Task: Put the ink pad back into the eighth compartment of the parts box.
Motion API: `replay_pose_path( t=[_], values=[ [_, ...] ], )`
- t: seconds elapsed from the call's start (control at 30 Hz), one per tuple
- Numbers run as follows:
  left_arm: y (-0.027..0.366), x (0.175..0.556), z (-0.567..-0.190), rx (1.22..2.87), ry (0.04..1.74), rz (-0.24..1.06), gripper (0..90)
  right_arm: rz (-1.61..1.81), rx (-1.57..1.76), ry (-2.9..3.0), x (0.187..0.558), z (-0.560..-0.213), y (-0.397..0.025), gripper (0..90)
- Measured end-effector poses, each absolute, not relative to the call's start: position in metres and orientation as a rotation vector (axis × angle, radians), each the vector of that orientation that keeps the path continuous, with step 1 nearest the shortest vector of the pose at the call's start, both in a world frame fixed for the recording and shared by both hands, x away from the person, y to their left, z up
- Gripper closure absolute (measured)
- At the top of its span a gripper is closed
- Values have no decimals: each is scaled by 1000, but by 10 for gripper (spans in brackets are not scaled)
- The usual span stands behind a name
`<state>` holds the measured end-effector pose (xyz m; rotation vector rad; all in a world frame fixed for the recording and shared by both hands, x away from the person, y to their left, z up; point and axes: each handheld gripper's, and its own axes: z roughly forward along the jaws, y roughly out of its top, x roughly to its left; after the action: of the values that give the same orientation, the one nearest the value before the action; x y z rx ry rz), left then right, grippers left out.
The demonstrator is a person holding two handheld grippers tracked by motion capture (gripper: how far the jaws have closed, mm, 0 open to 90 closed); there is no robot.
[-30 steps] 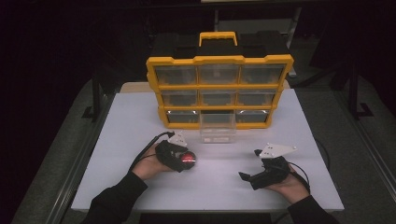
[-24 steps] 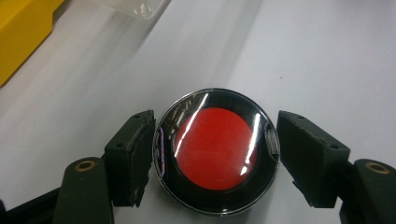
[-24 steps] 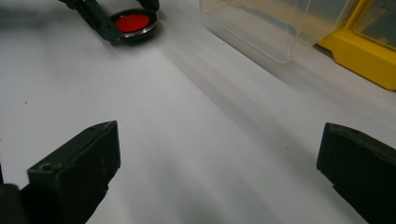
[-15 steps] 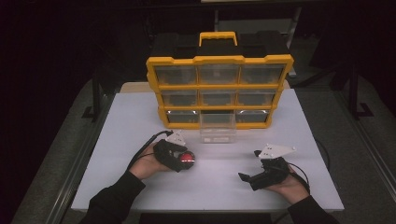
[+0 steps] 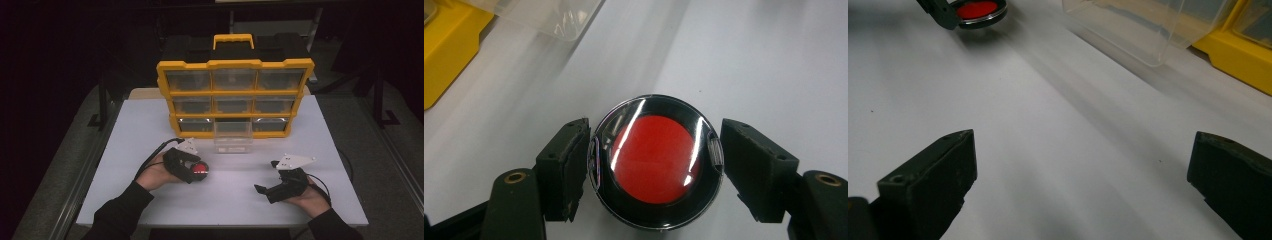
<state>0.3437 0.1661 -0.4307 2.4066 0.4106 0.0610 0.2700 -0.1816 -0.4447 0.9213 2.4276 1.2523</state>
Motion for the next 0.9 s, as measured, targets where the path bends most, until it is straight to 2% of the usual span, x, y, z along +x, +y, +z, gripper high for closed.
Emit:
replay_pose_path(
  t=[0.9],
  values=[
    [172,349,-399,2382,373,58,294,1263,906,2419,272,-445,-182,0]
  ],
)
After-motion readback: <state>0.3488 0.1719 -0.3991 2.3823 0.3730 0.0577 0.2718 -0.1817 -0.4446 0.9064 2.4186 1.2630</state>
